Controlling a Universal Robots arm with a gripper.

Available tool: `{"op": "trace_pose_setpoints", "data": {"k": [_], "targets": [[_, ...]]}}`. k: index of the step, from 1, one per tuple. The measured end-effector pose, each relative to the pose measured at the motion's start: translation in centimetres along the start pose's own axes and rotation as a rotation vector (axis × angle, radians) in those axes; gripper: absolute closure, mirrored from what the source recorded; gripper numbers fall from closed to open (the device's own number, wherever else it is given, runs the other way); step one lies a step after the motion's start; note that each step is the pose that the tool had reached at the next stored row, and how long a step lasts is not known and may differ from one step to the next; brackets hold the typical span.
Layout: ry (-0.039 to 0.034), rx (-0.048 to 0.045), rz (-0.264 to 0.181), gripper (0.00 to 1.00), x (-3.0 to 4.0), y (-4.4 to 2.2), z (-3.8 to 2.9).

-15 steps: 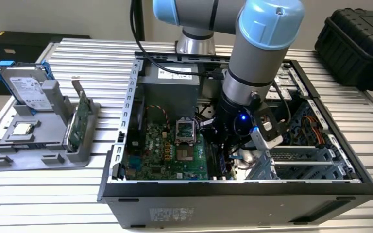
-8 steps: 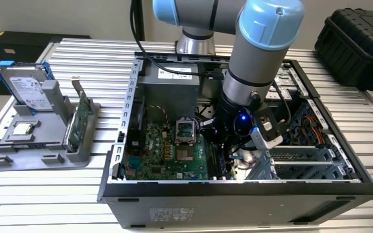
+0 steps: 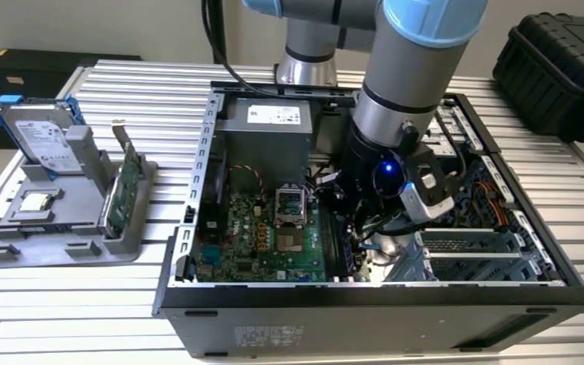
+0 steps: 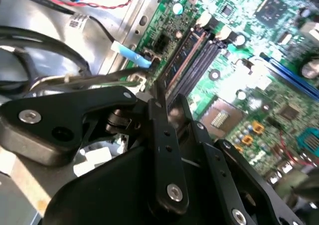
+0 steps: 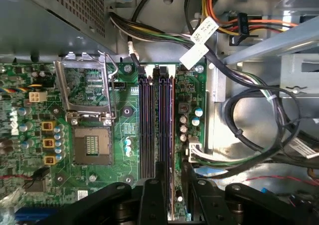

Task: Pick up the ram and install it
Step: 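Press down the ram until it locks into place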

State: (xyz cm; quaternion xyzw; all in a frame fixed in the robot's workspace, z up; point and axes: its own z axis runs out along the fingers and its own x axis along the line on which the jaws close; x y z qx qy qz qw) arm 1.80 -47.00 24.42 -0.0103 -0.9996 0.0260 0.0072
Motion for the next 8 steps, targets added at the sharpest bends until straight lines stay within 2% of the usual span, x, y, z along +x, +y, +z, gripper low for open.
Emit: {"op": "trace_pose_setpoints", "data": {"k": [2,3,8], "targets": [[0.0000,-0.0001,0.000,0.00,0.01,-0.04,-0.79],[0.0000,0.0000,0.000,0.00,0.01,-0.05,-0.95],[-0.0001,-0.0004,0.000,0.00,0.01,-0.05,-1.04]]}}
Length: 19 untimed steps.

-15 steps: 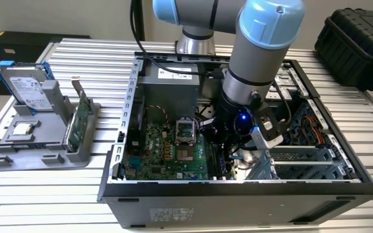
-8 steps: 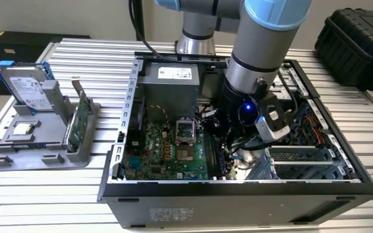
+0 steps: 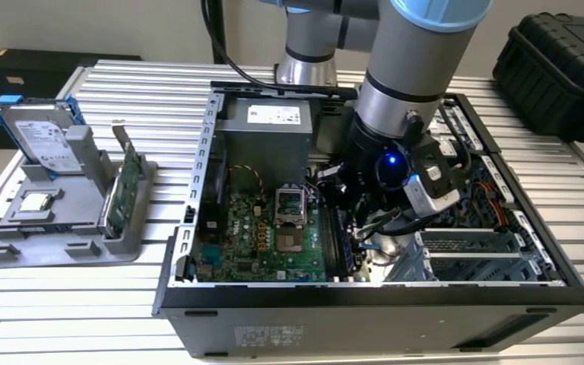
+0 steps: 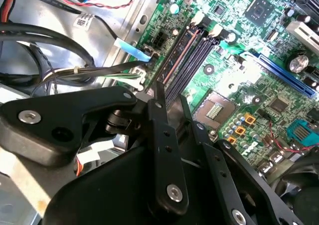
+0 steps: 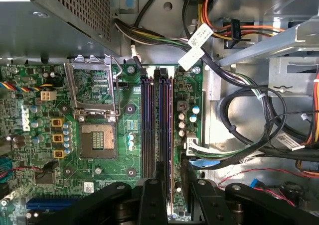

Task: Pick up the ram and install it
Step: 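Press down the ram until it locks into place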

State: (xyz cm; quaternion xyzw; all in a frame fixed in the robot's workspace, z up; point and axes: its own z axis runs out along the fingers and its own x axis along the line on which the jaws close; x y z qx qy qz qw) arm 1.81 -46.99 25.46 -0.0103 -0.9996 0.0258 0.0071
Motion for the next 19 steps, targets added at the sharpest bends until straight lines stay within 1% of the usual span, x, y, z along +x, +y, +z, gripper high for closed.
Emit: {"op": "trace_pose_setpoints", "data": {"k": [2,3,19], "targets": [[0.0000,0.0004,0.000,0.00,0.00,0.00,-0.02],[0.0000,0.0003,0.000,1.00,0.00,0.00,-0.02],[0.0001,0.0003,0.000,1.00,0.00,-0.01,-0.13]]}}
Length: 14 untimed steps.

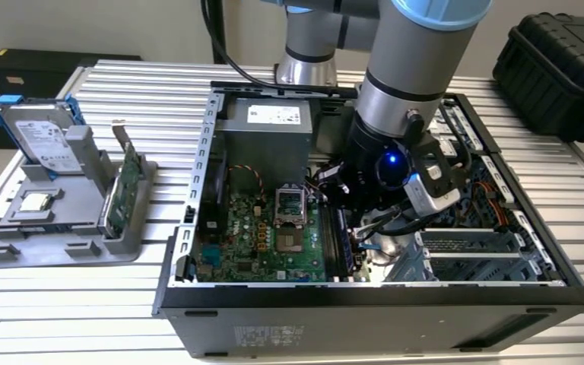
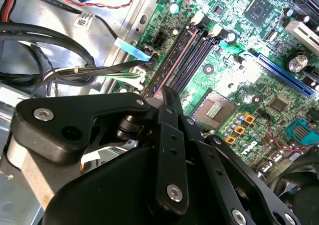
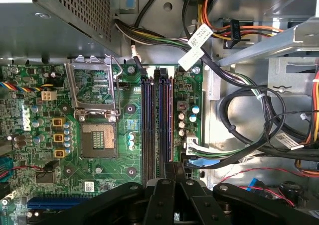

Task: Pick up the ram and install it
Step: 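Press down the ram until it locks into place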

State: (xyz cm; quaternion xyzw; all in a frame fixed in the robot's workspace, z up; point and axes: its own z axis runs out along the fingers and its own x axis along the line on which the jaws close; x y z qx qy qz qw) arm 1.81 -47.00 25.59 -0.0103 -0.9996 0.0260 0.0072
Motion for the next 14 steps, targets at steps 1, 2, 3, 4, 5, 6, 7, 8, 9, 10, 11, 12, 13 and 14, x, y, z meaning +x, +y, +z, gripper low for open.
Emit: {"op": "trace_pose_setpoints", "data": {"k": [1,2,3,4,5,6,7,8,9,10,11,12,13,14], "targets": [[0.0000,-0.0001,0.000,1.00,0.00,0.00,0.00],[0.0000,0.0000,0.000,1.00,0.00,0.00,-0.02],[0.0000,0.0000,0.000,1.00,0.00,0.00,-0.02],[0.0000,0.0000,0.000,1.00,0.00,0.00,-0.03],[0.0000,0.0000,0.000,1.00,0.00,0.00,-0.03],[0.0000,0.0000,0.000,1.00,0.00,0.00,-0.03],[0.0000,0.0000,0.000,1.00,0.00,0.00,-0.04],[0.0000,0.0000,0.000,1.00,0.00,0.00,-0.04],[0.0000,-0.0001,0.000,1.00,0.00,0.00,-0.04],[0.0000,0.0000,0.000,1.00,0.00,0.00,-0.05],[0.0000,-0.0001,0.000,1.00,0.00,0.00,-0.05],[0.0000,-0.0001,0.000,1.00,0.00,0.00,-0.05],[0.0000,0.0000,0.000,1.00,0.00,0.00,-0.05],[-0.0001,0.0000,-0.001,1.00,0.00,0.00,-0.05]]}}
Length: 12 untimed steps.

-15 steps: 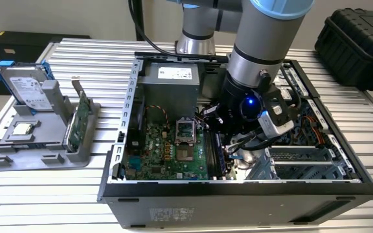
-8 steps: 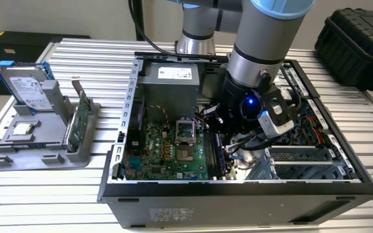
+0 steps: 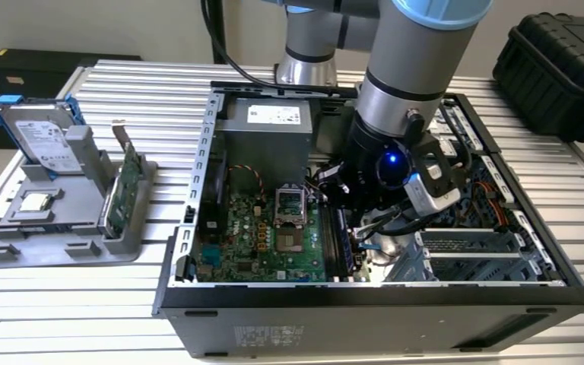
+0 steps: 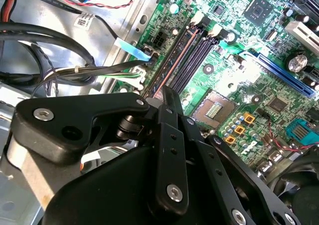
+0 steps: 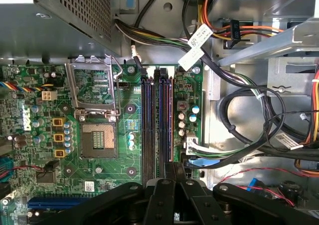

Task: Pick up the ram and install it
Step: 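Press down the ram until it locks into place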

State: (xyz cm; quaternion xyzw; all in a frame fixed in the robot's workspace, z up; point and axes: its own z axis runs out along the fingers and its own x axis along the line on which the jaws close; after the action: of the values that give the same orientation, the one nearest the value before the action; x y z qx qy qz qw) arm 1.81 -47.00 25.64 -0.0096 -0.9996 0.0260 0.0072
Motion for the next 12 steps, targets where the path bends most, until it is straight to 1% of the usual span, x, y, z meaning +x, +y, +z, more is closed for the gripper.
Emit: {"op": "trace_pose_setpoints", "data": {"k": [2,5,12], "targets": [[-0.0004,0.0002,-0.008,1.00,-0.01,0.00,0.00],[-0.0018,0.0007,-0.035,1.00,0.01,0.00,0.01],[-0.0073,0.0025,-0.138,1.00,0.02,0.02,0.05]]}}
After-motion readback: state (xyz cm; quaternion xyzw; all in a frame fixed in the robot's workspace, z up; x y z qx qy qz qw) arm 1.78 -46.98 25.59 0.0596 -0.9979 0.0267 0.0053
